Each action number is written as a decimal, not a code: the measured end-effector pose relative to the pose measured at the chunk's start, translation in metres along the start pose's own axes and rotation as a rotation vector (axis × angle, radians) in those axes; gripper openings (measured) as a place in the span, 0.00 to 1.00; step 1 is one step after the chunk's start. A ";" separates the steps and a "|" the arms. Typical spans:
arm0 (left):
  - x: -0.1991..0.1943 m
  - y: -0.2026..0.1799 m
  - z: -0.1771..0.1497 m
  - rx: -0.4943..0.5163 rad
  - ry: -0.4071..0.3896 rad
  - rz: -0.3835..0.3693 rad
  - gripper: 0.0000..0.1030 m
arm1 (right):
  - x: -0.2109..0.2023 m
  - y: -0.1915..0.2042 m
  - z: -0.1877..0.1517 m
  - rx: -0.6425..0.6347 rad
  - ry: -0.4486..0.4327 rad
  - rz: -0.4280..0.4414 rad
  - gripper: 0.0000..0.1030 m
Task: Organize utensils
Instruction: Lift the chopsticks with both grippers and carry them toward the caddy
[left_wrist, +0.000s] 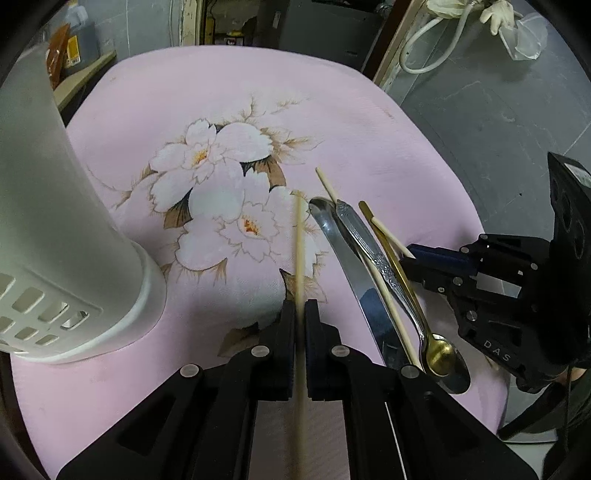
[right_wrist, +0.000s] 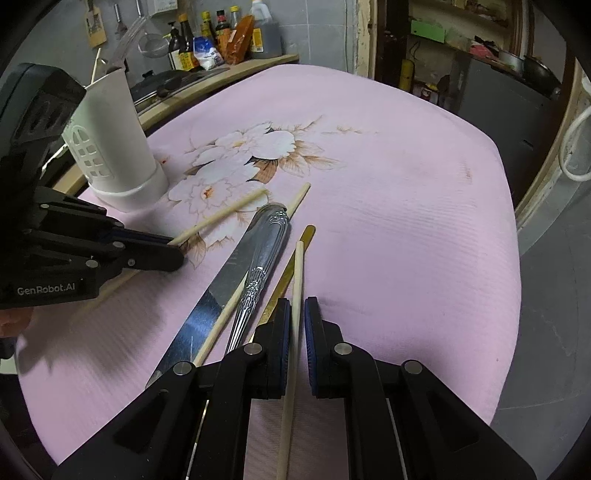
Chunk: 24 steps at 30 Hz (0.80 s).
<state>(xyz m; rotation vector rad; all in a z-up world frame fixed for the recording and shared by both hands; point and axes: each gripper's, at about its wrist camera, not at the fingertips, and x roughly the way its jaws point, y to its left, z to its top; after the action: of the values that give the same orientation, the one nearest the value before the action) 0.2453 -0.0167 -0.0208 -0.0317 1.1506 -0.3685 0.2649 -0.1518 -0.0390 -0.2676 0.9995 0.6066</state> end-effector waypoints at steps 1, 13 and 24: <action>-0.001 0.000 -0.002 0.004 -0.014 -0.003 0.03 | -0.001 0.001 0.000 -0.004 -0.001 -0.007 0.04; -0.062 0.000 -0.050 0.023 -0.388 -0.110 0.03 | -0.055 0.001 -0.031 0.138 -0.363 0.051 0.03; -0.120 0.001 -0.056 0.004 -0.776 -0.076 0.03 | -0.112 0.046 -0.001 0.066 -0.799 0.107 0.03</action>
<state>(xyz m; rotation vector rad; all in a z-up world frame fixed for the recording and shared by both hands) 0.1530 0.0297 0.0621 -0.1984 0.3813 -0.3776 0.1928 -0.1543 0.0589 0.0943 0.2605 0.6942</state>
